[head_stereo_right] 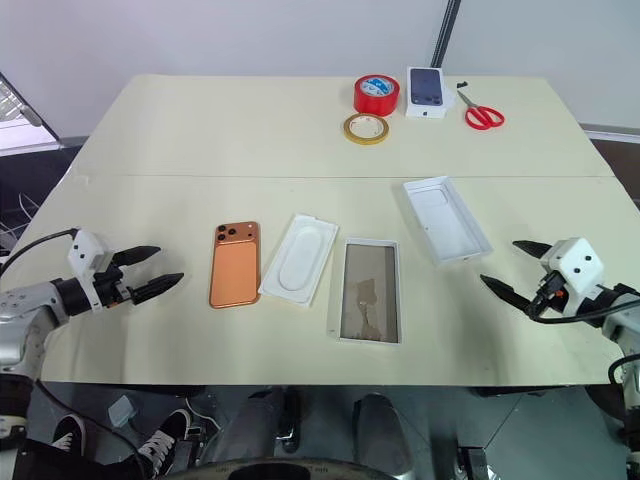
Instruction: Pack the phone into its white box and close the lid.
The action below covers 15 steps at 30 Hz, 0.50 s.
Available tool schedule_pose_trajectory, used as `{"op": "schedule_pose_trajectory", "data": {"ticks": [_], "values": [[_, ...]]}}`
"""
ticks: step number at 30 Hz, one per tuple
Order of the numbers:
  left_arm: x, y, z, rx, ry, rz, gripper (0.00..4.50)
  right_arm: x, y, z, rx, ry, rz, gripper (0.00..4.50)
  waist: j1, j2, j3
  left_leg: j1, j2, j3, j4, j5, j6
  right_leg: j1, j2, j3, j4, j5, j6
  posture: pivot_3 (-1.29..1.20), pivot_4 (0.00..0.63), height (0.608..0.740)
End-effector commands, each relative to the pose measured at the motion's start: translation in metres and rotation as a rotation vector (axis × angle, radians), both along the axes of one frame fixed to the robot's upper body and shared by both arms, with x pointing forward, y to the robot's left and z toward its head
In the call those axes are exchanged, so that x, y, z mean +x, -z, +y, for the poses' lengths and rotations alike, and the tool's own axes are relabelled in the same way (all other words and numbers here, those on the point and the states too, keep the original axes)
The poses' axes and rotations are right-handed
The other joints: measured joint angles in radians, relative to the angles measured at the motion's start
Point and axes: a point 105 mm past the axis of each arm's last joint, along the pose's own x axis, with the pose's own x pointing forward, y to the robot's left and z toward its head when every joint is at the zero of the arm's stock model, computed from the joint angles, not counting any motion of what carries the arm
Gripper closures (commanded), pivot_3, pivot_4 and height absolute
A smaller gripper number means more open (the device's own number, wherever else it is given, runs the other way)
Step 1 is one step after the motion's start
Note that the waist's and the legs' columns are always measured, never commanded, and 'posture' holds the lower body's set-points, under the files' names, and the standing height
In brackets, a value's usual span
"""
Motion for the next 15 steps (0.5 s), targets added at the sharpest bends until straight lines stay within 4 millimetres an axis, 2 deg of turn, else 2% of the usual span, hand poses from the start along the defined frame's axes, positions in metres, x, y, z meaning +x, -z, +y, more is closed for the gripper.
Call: {"op": "schedule_pose_trajectory", "data": {"ticks": [1, 5, 15], "values": [[0.003, -0.015, -0.004, -0.001, 0.011, -0.082, 0.03, 0.0, -0.015, -0.004, -0.015, 0.003, -0.044, 0.01, 0.0, 0.0, 0.0, 0.0, 0.0, 0.0, 0.0, 0.0, 0.0, 0.0, 0.0, 0.0, 0.0, 0.0, 0.0, 0.0, 0.15, 0.728], [0.008, -0.016, -0.011, 0.013, 0.025, -0.1, 0.03, 0.004, -0.016, 0.0, -0.016, -0.002, -0.05, 0.01, 0.0, 0.0, 0.0, 0.0, 0.0, 0.0, 0.0, 0.0, 0.0, 0.0, 0.0, 0.0, 0.0, 0.0, 0.0, 0.0, 0.15, 0.728], [0.014, -0.027, -0.012, -0.004, 0.025, -0.136, 0.03, 0.01, -0.016, 0.007, -0.013, -0.016, -0.066, 0.01, 0.0, 0.0, 0.0, 0.0, 0.0, 0.0, 0.0, 0.0, 0.0, 0.0, 0.0, 0.0, 0.0, 0.001, 0.001, 0.0, 0.15, 0.728]]}}
